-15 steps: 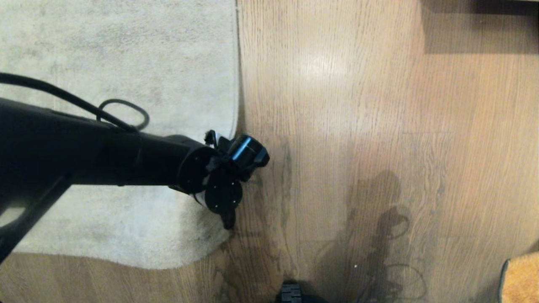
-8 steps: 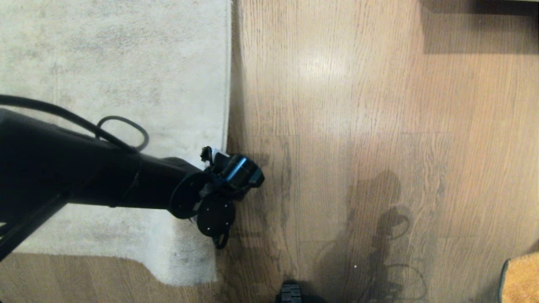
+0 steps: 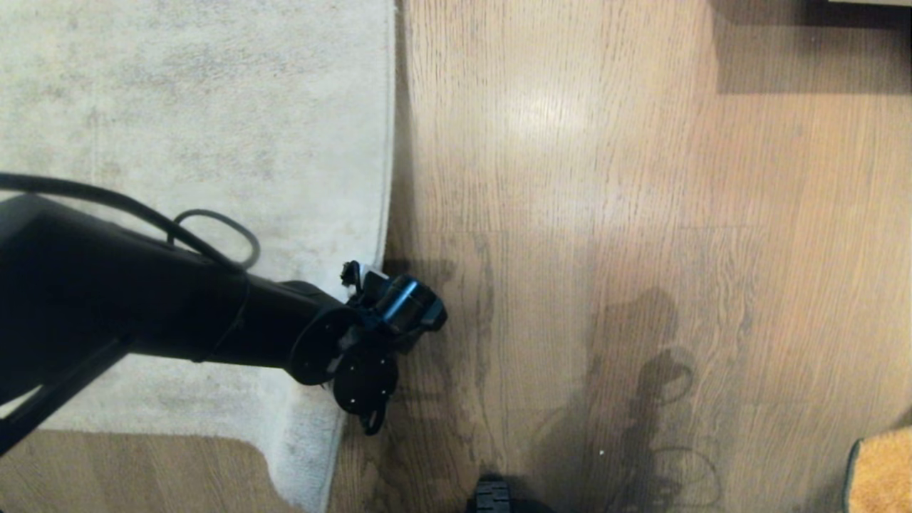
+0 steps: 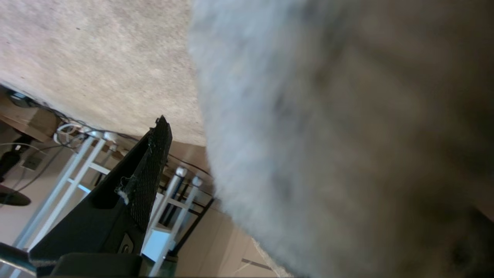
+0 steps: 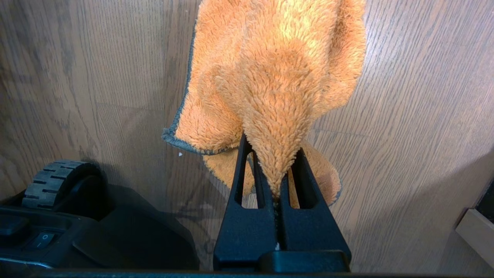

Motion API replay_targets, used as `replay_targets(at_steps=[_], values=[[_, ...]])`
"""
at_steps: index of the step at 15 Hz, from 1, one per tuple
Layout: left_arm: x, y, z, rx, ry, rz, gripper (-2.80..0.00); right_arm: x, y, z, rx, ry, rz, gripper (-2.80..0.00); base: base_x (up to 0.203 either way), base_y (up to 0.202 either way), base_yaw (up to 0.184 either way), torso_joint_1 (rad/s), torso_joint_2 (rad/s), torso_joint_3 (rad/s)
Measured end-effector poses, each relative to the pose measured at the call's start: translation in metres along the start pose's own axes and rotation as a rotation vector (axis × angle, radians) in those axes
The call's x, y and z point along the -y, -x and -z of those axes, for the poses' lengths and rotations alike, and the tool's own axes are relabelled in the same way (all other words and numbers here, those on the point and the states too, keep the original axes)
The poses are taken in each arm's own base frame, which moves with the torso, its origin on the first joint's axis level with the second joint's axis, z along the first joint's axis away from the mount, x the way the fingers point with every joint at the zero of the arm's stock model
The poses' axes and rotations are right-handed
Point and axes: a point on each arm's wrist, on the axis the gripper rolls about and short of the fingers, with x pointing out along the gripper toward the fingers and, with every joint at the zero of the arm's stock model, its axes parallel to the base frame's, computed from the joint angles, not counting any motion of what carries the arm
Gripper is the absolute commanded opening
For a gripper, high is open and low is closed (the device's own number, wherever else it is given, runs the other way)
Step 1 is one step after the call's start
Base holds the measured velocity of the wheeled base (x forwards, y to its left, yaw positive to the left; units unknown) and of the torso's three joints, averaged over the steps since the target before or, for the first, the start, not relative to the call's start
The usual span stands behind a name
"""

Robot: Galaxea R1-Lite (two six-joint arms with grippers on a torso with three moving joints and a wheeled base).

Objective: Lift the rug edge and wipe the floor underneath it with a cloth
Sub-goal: Lift up the carpet

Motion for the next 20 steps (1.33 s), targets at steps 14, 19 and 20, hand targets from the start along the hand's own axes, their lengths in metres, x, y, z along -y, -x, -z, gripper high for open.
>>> replay_targets(at_steps=[14,19,20], values=[[0.026,0.036,0.031,0.113,-0.045,0.087,0.00,0.000,0.000,0.000,0.000,0.000,0.000,-2.80,0.000,0.000,0.000,0.000,0.00,0.000],[0.029,0.034,0.058,0.120,-0.067,0.092,0.00,0.000,0.000,0.000,0.000,0.000,0.000,-2.80,0.000,0.000,0.000,0.000,0.00,0.000],[0.030,0.032,0.062,0.124,-0.060,0.092,0.00,0.000,0.000,0.000,0.000,-0.001,-0.001,-2.80,0.000,0.000,0.000,0.000,0.00,0.000]])
